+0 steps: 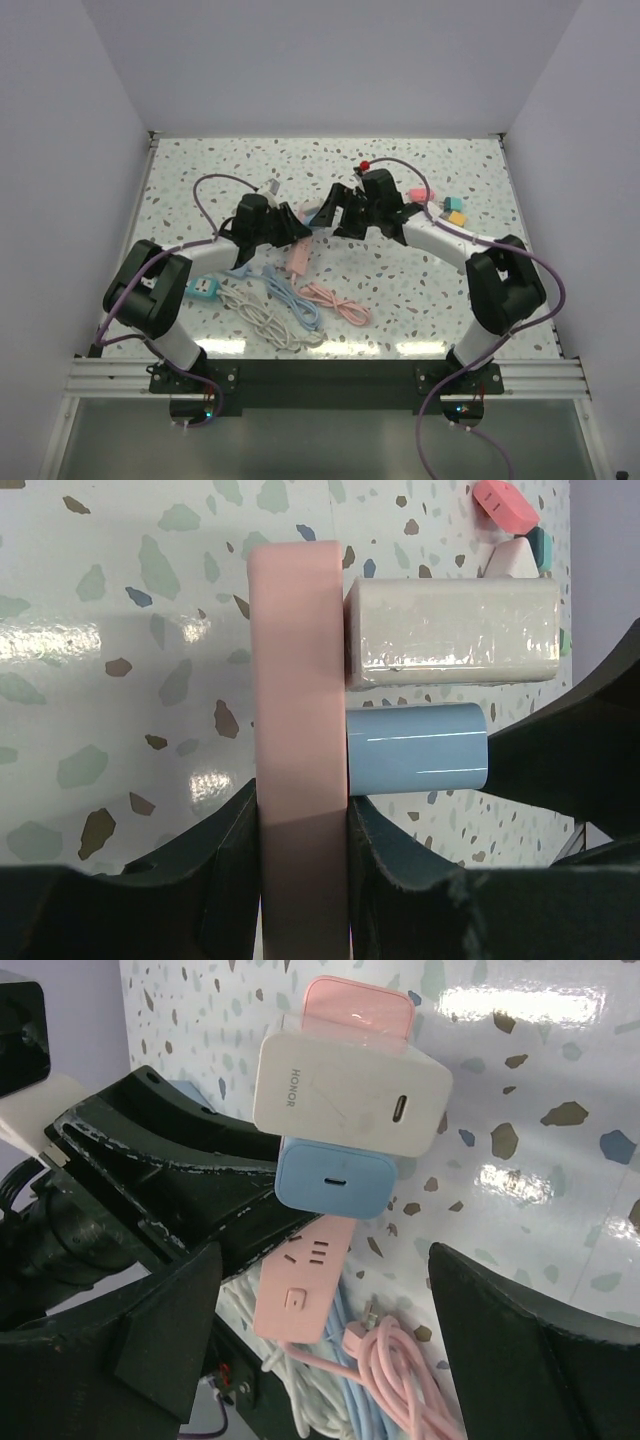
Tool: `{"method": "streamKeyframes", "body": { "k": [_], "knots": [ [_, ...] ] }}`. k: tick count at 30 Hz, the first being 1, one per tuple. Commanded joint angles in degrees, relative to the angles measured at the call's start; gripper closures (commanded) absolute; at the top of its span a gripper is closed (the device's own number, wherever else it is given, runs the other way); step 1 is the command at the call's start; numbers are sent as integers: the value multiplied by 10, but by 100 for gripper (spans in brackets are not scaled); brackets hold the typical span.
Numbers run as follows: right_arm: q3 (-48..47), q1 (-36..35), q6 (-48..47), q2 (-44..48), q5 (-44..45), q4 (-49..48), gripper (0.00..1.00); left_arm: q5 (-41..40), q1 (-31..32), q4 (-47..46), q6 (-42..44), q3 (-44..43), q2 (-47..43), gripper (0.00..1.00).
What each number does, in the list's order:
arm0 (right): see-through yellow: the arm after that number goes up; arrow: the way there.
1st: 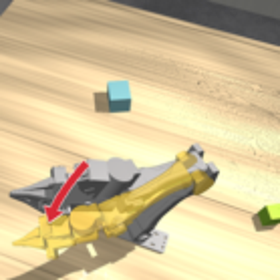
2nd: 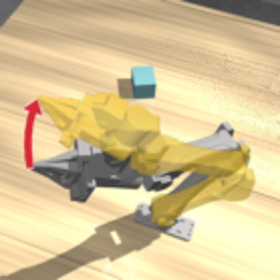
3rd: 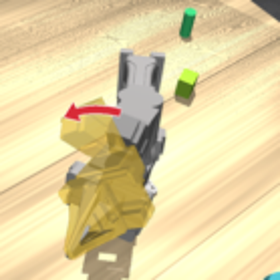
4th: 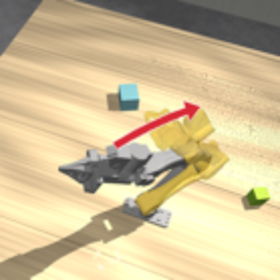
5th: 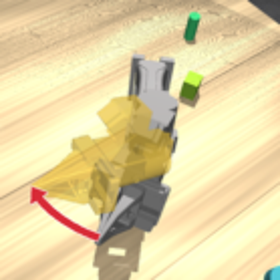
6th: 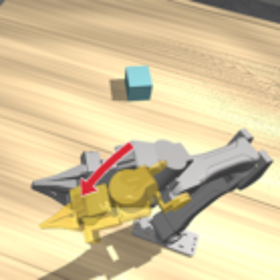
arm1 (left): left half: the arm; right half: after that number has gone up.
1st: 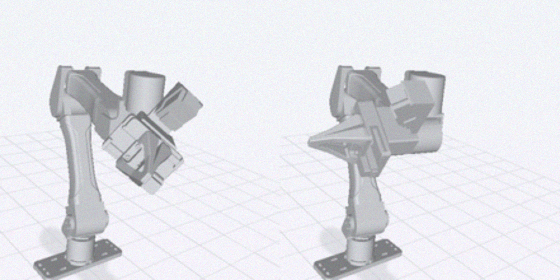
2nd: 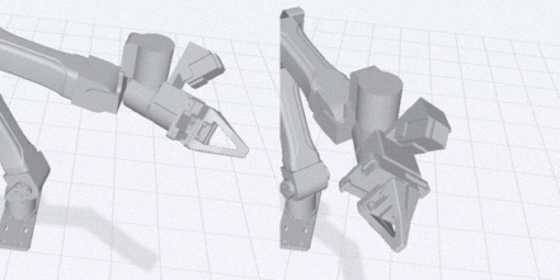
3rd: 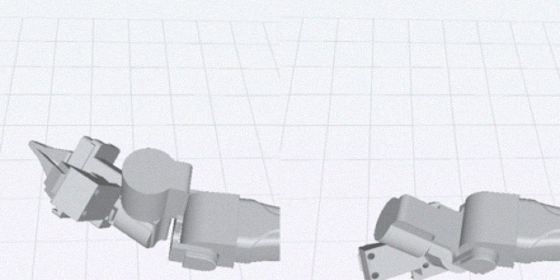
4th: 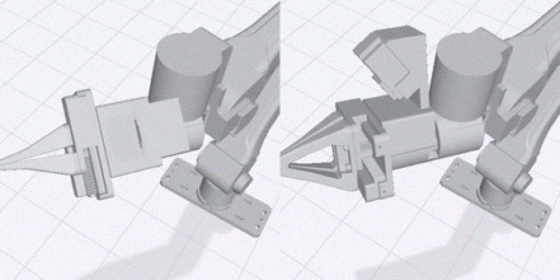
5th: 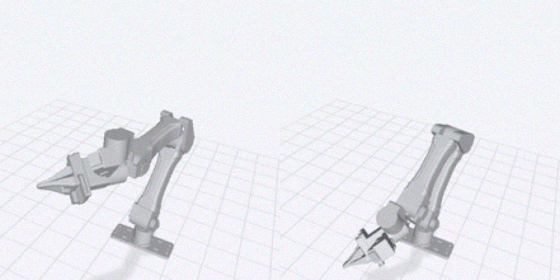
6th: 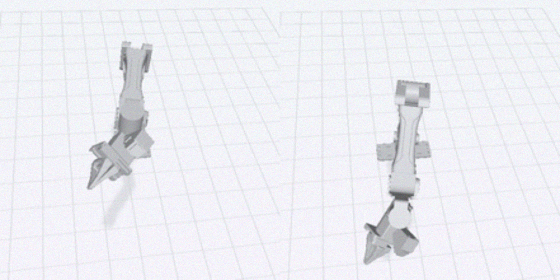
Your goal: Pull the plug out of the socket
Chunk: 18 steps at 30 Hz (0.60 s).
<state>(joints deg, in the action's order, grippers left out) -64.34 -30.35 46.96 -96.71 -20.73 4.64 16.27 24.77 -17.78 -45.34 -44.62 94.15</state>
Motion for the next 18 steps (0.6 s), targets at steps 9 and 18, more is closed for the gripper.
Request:
{"method": "streamKeyframes", "body": {
  "k": [9, 18],
  "knots": [
    [-28, -43, 32, -39, 167, -24, 28, 1, 17, -40, -11, -31, -37, 100],
    [12, -44, 77, -29, 192, -119, 30, -12, 21, -36, -16, -25, -35, 100]
  ]
}}
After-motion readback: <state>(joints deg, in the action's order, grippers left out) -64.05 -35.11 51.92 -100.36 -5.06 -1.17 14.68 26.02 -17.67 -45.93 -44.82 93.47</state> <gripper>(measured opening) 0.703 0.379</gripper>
